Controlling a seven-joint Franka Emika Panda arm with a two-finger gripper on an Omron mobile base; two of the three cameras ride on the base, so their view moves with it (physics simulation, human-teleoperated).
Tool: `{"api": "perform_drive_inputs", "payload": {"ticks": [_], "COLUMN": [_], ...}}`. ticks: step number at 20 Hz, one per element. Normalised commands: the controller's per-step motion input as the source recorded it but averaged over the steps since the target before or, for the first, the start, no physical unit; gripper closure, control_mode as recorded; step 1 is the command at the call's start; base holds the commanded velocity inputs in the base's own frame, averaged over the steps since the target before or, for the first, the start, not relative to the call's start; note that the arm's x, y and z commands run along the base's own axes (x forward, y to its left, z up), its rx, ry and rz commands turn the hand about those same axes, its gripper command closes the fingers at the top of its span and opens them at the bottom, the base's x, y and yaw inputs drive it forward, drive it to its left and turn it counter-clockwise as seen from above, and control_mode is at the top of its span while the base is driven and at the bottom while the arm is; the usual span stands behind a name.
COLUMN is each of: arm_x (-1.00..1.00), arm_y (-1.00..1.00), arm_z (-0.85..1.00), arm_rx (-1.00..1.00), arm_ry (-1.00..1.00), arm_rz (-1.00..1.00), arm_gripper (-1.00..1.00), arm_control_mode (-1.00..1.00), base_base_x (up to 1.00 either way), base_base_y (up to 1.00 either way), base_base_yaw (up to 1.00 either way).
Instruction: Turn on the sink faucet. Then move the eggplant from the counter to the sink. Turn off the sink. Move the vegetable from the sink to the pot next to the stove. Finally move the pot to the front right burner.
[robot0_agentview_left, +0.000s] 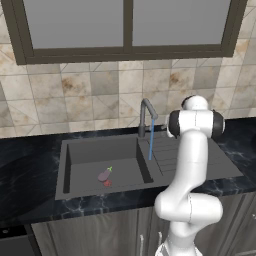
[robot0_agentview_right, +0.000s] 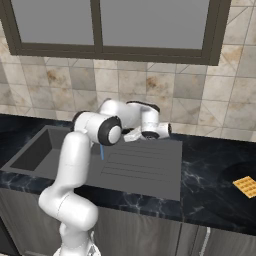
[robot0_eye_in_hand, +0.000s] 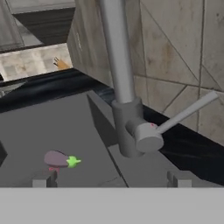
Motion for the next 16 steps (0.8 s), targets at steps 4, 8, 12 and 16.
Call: {"api": "perform_drive_inputs", "payload": {"ticks": [4, 8, 12, 16], "arm_x": [0.01, 0.14, 0.27, 0.3], "arm_y": [0.07, 0.12, 0.21, 0.16], "arm_z": [0.01, 0.01, 0.09, 0.03], "arm_rx": [0.12, 0.12, 0.06, 0.0], "arm_ry": [0.0, 0.01, 0.02, 0.01], "arm_rz": [0.02, 0.03, 0.0, 0.0], "arm_gripper": [-1.0, -1.0, -1.0, -1.0], "arm_control_mode": [-1.0, -1.0, -1.0, -1.0], "base_base_x": [0.0, 0.0, 0.0, 0.0], "base_base_y": [0.0, 0.0, 0.0, 0.0], "base_base_yaw": [0.0, 0.0, 0.0, 0.0]}}
